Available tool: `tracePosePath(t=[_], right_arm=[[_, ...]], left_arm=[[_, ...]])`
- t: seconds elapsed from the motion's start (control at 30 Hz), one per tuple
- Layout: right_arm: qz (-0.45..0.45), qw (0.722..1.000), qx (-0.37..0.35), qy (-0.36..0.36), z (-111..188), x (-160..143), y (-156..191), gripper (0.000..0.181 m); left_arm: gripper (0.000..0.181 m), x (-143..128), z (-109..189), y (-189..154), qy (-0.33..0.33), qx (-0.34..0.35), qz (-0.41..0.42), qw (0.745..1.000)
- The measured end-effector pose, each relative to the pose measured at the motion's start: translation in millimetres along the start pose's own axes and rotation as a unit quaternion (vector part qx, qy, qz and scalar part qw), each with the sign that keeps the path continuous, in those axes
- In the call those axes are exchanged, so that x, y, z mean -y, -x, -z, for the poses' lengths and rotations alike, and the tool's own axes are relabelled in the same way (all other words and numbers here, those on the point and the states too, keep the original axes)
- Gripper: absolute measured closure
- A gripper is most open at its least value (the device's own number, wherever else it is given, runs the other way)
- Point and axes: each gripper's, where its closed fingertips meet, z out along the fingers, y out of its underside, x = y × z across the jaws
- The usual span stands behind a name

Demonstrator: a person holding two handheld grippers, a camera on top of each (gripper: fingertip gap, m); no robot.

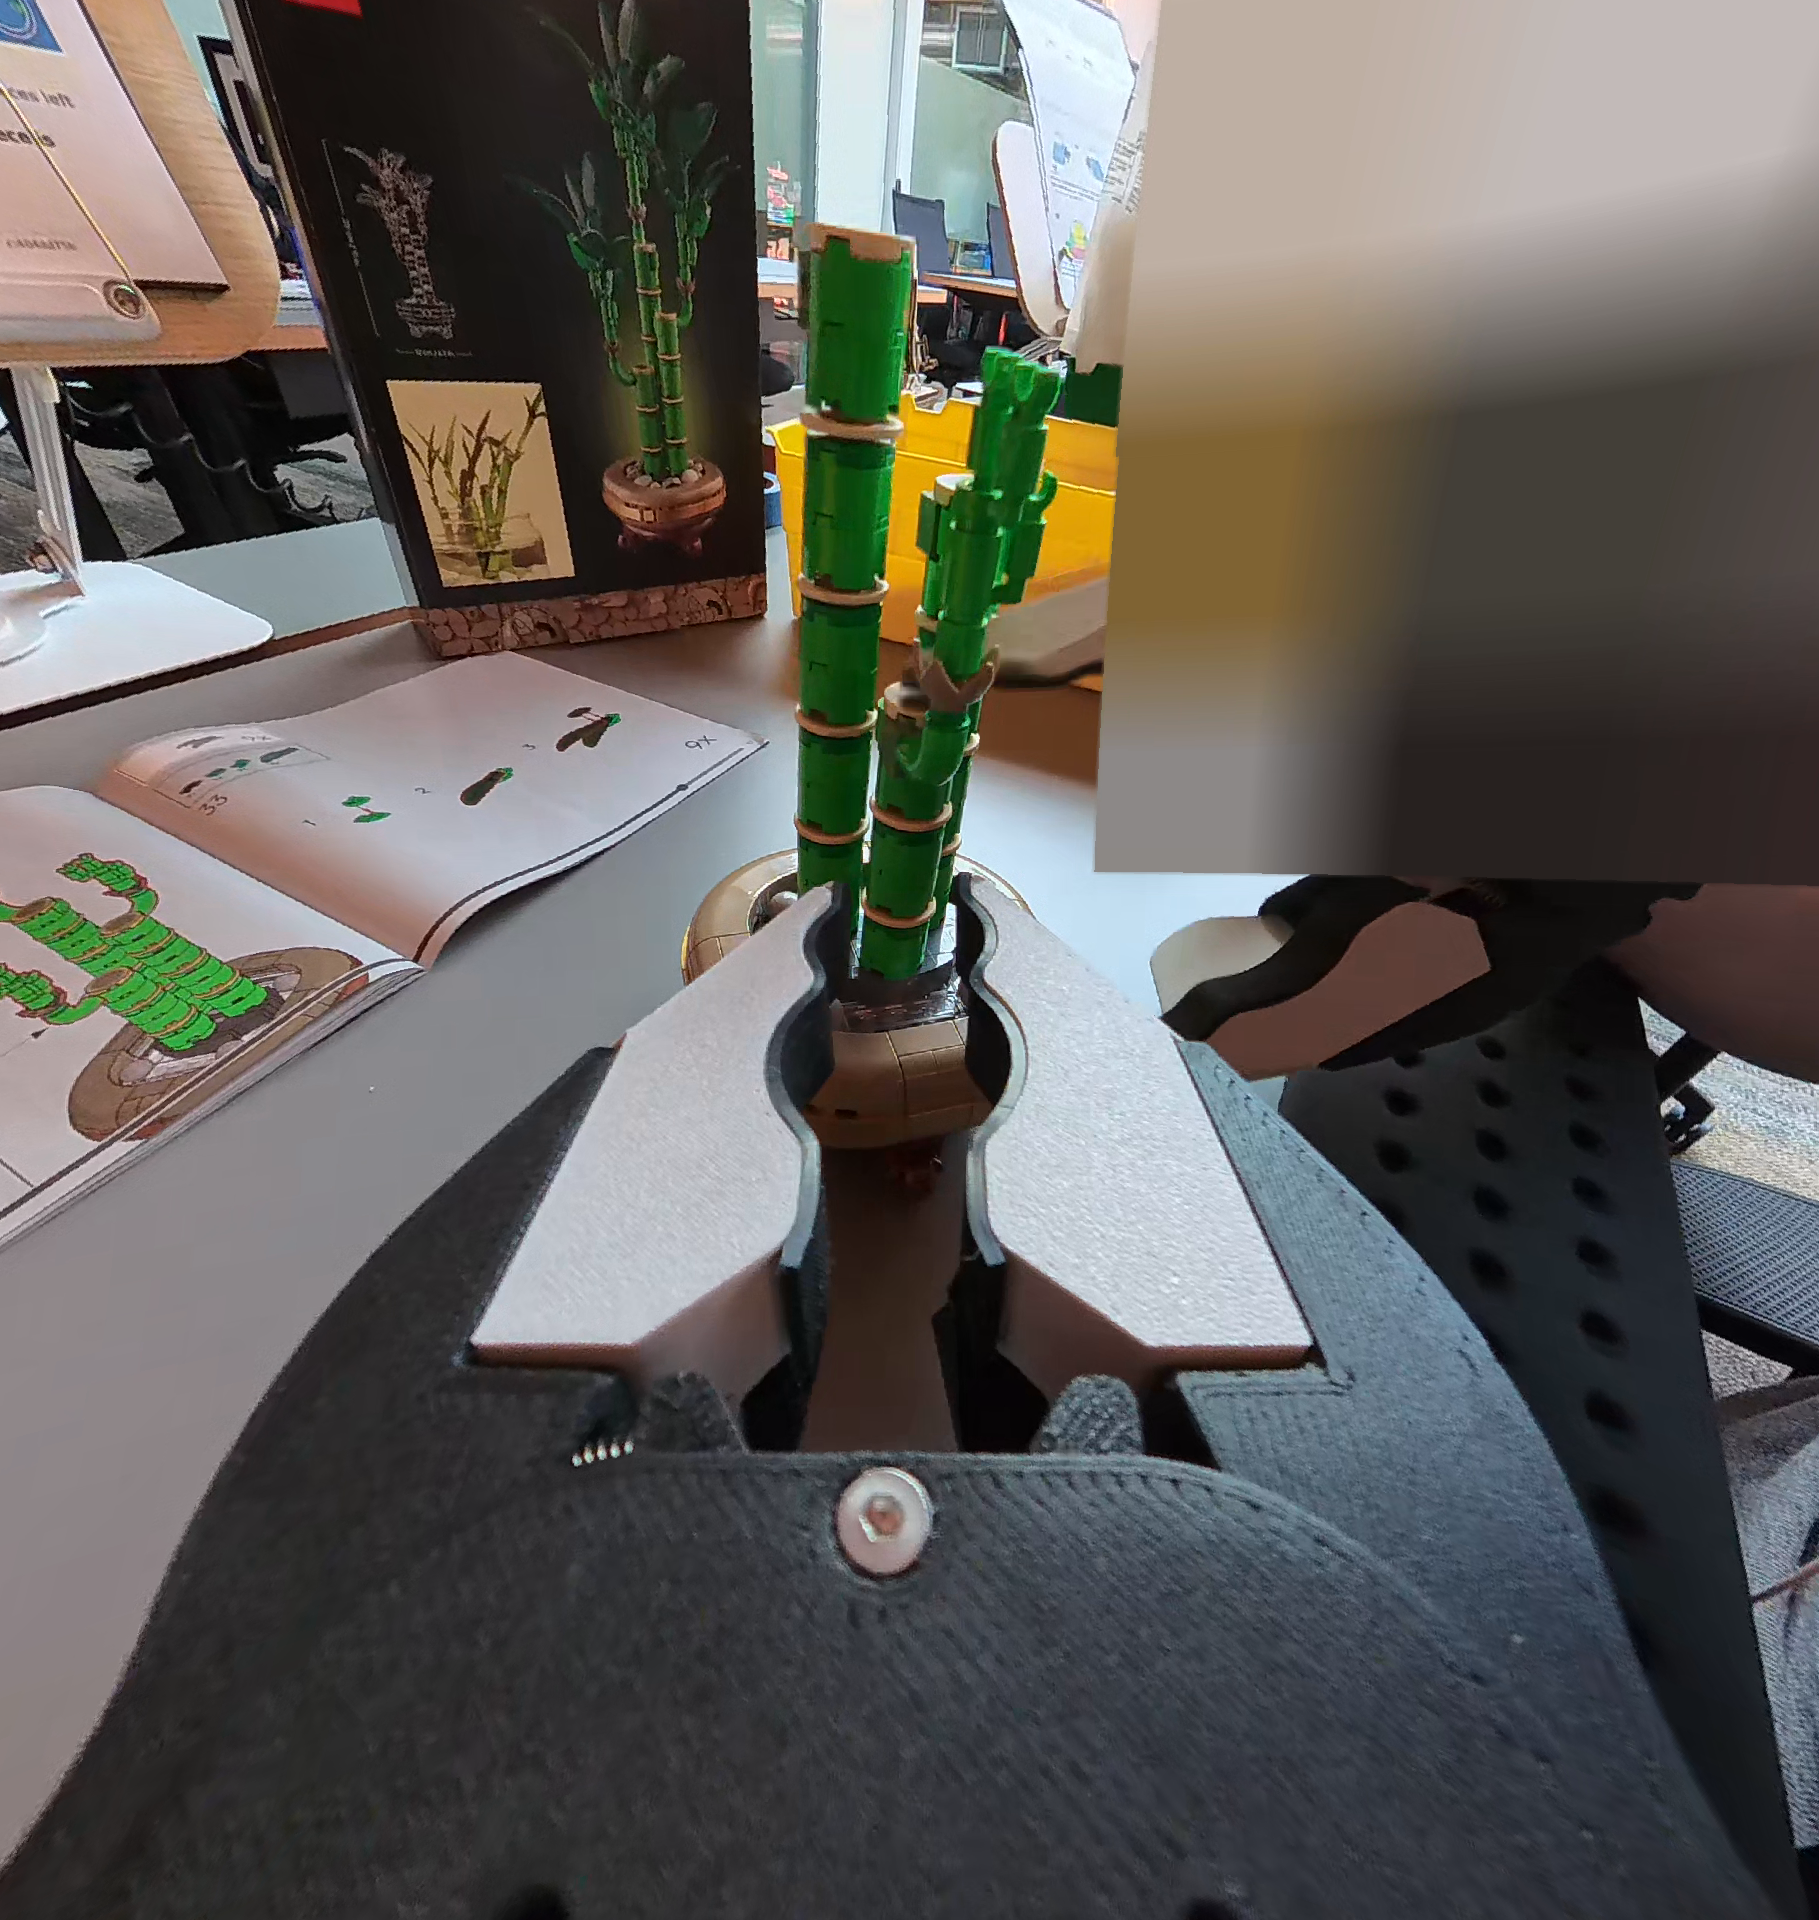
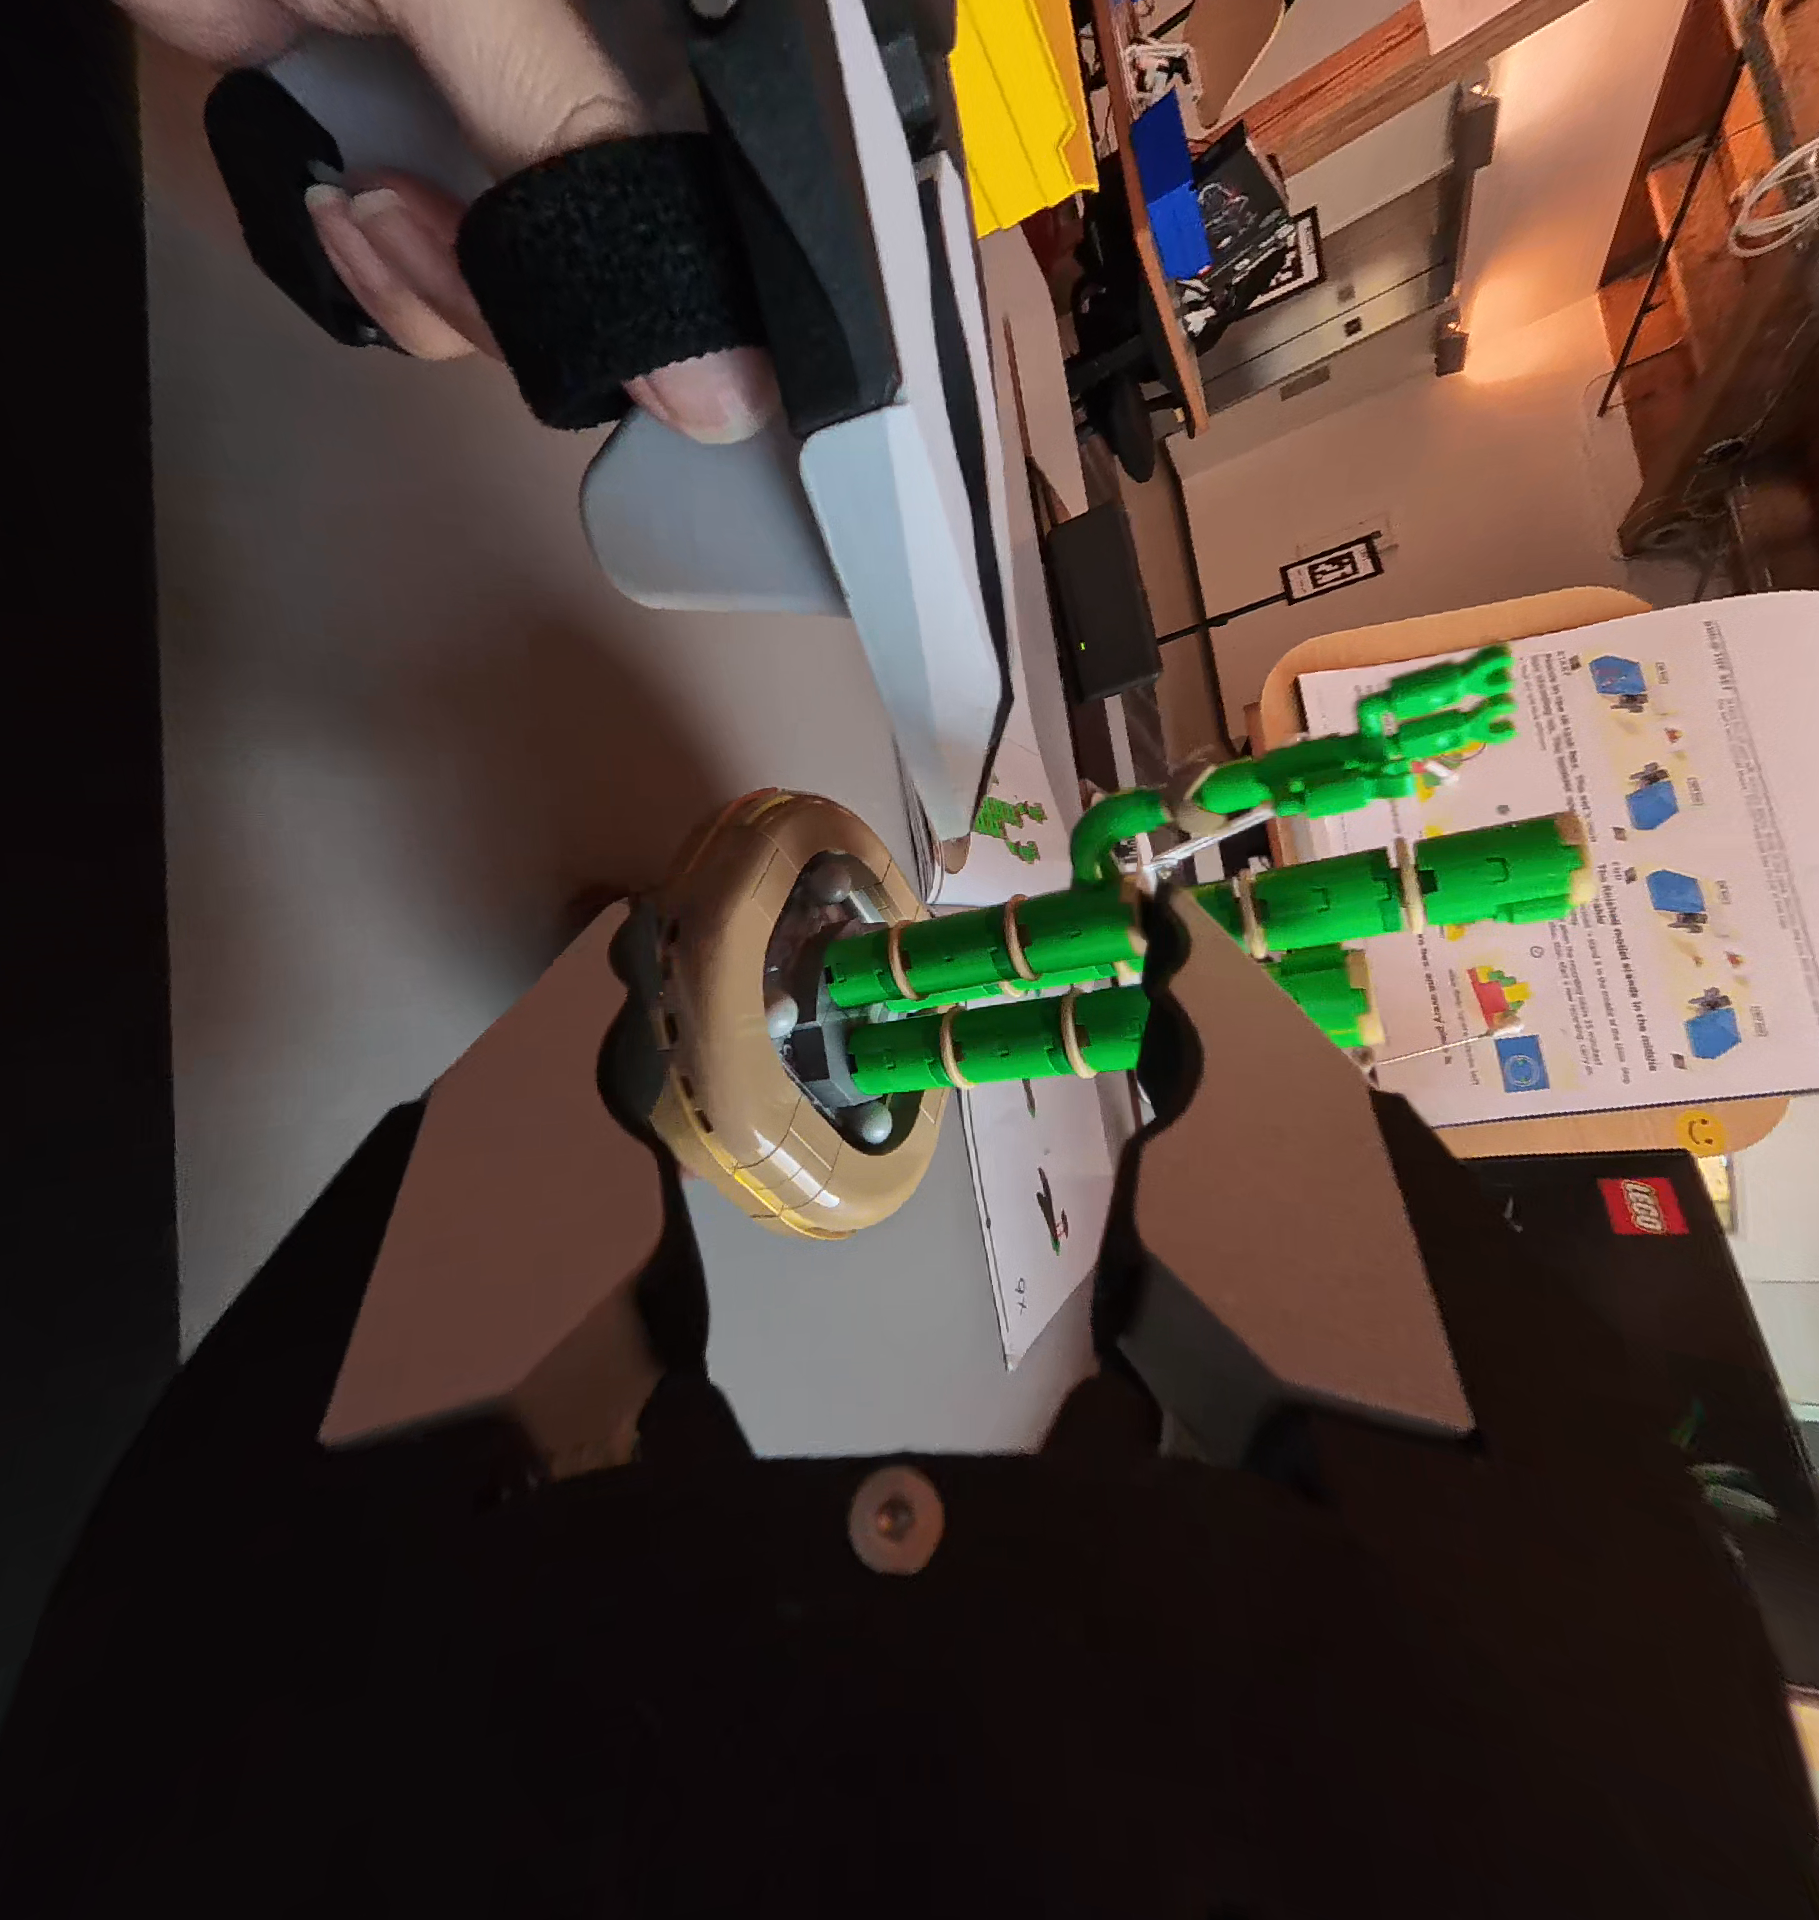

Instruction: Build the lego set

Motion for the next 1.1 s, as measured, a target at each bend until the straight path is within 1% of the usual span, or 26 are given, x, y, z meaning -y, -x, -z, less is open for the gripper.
tracePosePath(t=[0.07, 0.17, 0.27, 0.37, 0.47, 0.53, 0.67, 0.87, 0.93, 1.0, 1.1], right_arm=[[0.003, 1.0, 0.001, 0.002, 0, 0, 1, 0.086], [-0.015, 1.0, 0.012, 0.001, 3, 2, 1, 0.086], [-0.009, 1.0, 0.007, 0.006, 3, -1, 3, 0.084], [-0.019, 1.0, 0.008, 0.001, 4, 0, 1, 0.084], [-0.013, 1.0, 0.005, 0.002, 6, 0, 2, 0.084], [-0.009, 1.0, 0.005, 0.005, 6, 0, 2, 0.084], [-0.002, 1.0, 0.001, 0.009, 7, -1, 2, 0.084], [-0.001, 1.0, 0.0, 0.016, 8, -2, 1, 0.084], [-0.008, 1.0, 0.006, 0.01, 8, 0, 2, 0.079], [-0.016, 1.0, -0.005, 0.014, 7, -3, -2, 0.077], [0.004, 1.0, -0.018, 0.002, 9, -1, -7, 0.077]], left_arm=[[0.163, 0, 0, 0, 0.001, -0.001, 0.001, 1.0], [0.163, 1, 0, 0, -0.002, 0.001, 0.001, 1.0], [0.163, 6, 2, 1, -0.012, 0.006, -0.005, 1.0], [0.165, 11, 2, -1, -0.017, 0.012, -0.028, 0.999], [0.165, 15, 0, -2, -0.021, 0.024, -0.045, 0.998], [0.167, 18, -2, -6, -0.025, 0.02, -0.054, 0.998], [0.166, 17, -5, -7, -0.02, 0.027, -0.072, 0.997], [0.168, 19, -4, -5, -0.025, 0.032, -0.068, 0.997], [0.168, 19, -4, -5, -0.024, 0.031, -0.068, 0.997], [0.167, 18, -4, -6, -0.024, 0.029, -0.068, 0.997], [0.166, 18, -2, -6, -0.028, 0.027, -0.063, 0.997]])
